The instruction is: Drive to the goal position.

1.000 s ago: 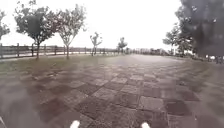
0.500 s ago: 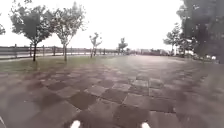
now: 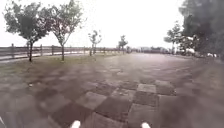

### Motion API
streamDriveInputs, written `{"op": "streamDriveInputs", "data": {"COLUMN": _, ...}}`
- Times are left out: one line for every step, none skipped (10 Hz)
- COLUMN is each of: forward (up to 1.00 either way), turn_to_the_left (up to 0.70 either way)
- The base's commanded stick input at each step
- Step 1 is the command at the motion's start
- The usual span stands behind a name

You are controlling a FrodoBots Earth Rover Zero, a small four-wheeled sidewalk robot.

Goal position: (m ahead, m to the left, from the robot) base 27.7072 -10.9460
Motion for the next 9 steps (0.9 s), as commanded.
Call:
{"op": "streamDriveInputs", "data": {"forward": 0.70, "turn_to_the_left": 0.00}}
{"op": "streamDriveInputs", "data": {"forward": 0.70, "turn_to_the_left": 0.00}}
{"op": "streamDriveInputs", "data": {"forward": 0.70, "turn_to_the_left": 0.00}}
{"op": "streamDriveInputs", "data": {"forward": 0.70, "turn_to_the_left": 0.00}}
{"op": "streamDriveInputs", "data": {"forward": 0.70, "turn_to_the_left": 0.00}}
{"op": "streamDriveInputs", "data": {"forward": 0.70, "turn_to_the_left": 0.00}}
{"op": "streamDriveInputs", "data": {"forward": 0.70, "turn_to_the_left": 0.00}}
{"op": "streamDriveInputs", "data": {"forward": 0.70, "turn_to_the_left": 0.00}}
{"op": "streamDriveInputs", "data": {"forward": 0.70, "turn_to_the_left": 0.00}}
